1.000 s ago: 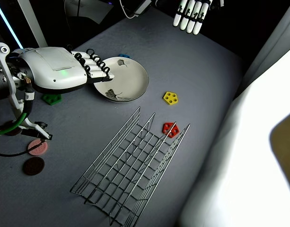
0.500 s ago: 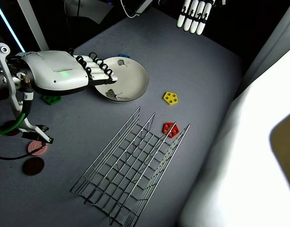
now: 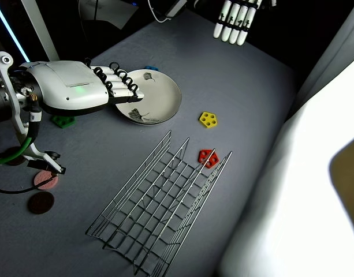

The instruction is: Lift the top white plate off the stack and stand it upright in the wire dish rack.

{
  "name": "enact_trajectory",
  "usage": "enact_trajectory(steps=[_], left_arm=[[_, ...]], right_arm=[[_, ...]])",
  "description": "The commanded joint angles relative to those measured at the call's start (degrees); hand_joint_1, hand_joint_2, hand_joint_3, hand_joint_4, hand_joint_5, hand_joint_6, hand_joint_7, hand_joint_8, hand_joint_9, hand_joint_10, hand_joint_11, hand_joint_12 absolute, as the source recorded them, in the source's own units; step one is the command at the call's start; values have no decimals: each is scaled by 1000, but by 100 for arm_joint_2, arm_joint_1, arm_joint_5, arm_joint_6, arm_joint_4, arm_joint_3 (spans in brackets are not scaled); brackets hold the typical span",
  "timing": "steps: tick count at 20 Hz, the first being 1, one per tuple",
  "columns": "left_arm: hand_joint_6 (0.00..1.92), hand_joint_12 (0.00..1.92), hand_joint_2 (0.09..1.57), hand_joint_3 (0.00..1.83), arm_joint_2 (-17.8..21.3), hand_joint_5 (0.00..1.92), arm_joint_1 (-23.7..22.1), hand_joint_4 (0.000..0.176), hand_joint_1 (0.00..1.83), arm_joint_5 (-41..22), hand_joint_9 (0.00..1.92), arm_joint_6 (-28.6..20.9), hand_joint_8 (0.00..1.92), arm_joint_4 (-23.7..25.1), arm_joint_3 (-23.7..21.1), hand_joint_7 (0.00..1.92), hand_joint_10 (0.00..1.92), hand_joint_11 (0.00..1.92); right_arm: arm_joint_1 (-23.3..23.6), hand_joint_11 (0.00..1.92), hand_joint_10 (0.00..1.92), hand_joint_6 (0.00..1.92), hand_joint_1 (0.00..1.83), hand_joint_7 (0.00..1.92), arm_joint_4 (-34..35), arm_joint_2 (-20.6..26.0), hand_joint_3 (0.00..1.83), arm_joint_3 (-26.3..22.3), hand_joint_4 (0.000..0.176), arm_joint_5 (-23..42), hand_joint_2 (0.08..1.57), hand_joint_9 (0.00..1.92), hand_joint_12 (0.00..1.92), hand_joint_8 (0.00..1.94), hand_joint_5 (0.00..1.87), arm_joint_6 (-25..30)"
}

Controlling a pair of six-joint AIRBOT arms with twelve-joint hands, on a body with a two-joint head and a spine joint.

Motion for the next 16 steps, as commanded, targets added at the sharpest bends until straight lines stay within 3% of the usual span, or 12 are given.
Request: enact_trajectory(steps=[1, 5, 12, 16], left_arm=[[1, 140, 944, 0, -28, 42, -48, 0, 151, -374, 86, -88, 6, -536, 98, 71, 6, 65], [3, 136, 944, 0, -66, 38, -20, 0, 137, -374, 90, -580, 7, -637, 262, 76, 7, 64], [0, 110, 954, 3, -120, 7, 62, 0, 120, -371, 52, -504, 0, -421, 271, 34, 0, 12], [9, 123, 946, 0, 211, 40, -82, 0, 113, -104, 74, 49, 9, -32, -459, 67, 7, 48]], right_arm=[[16, 172, 12, 11, 154, 133, 398, 60, 0, -39, 0, 334, 837, 153, 34, 12, 105, 8], [1, 160, 6, 1, 134, 128, 433, 61, 0, -43, 0, 301, 837, 153, 24, 3, 93, 8], [17, 178, 1, 1, 136, 143, 507, 70, 1, 3, 0, 301, 846, 161, 21, 1, 111, -32], [21, 169, 1, 4, 116, 117, 539, 75, 3, -8, 0, 302, 853, 142, 14, 2, 83, -51]])
